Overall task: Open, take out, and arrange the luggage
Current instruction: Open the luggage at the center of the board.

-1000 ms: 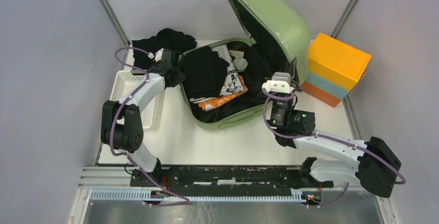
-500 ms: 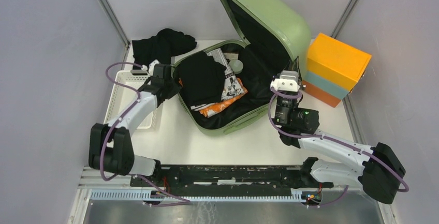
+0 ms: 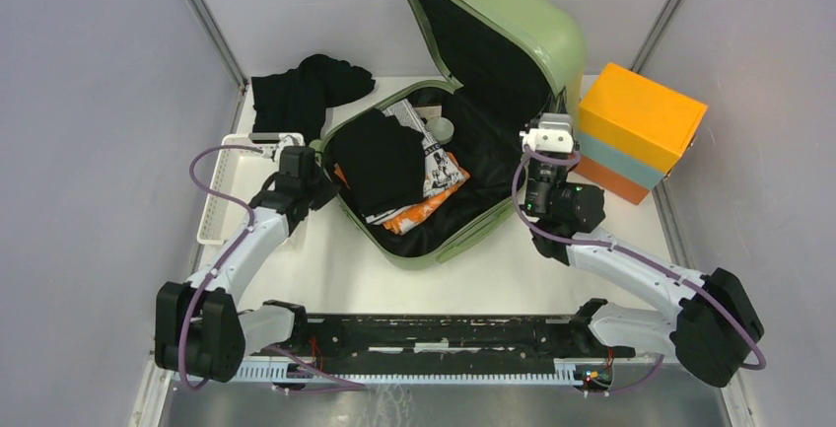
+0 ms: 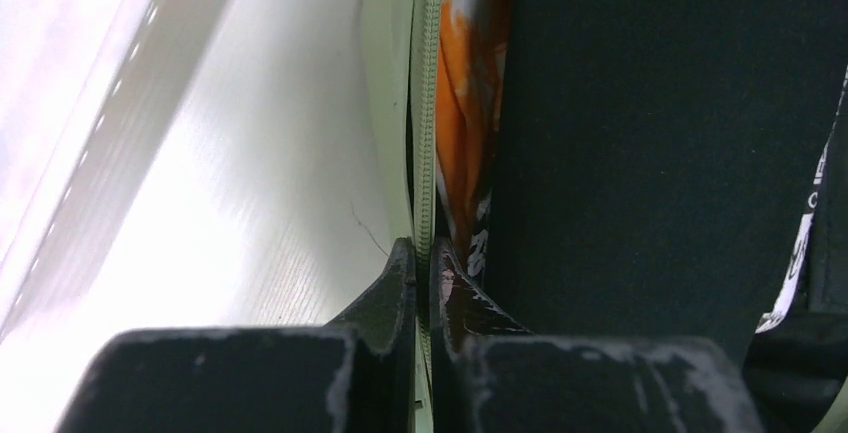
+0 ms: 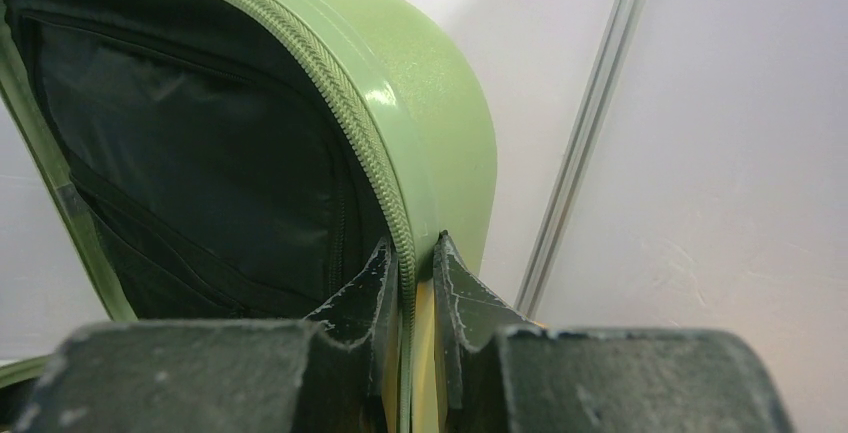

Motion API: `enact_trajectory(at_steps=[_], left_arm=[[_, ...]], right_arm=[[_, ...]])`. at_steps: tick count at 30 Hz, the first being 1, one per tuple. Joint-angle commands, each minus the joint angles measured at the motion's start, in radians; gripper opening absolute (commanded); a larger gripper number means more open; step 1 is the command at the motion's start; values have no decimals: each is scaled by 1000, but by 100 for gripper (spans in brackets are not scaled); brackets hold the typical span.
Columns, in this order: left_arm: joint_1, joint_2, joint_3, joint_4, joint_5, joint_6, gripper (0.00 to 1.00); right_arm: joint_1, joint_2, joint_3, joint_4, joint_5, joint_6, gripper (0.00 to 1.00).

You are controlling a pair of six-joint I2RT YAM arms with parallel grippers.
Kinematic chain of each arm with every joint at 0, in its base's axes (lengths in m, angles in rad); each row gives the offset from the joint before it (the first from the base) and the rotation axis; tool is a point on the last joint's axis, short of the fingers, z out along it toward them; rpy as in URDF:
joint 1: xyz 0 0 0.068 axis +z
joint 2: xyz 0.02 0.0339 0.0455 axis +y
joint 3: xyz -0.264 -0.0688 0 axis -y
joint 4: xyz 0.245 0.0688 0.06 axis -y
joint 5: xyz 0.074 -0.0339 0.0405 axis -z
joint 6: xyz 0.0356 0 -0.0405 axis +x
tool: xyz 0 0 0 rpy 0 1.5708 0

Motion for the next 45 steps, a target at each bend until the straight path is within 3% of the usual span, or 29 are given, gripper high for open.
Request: enact_trajectory(at_steps=[1, 24, 45], left_arm=[[7, -82, -39, -11, 65, -27, 2], [-174, -235, -170, -6, 95, -164, 2], [-340, 48, -63, 158, 85, -215, 2]], right_arm=[[-48, 54, 68, -94, -61, 136, 2], [-208, 227, 250, -182, -264, 345, 1], [-314, 339, 340, -201, -361, 454, 1]])
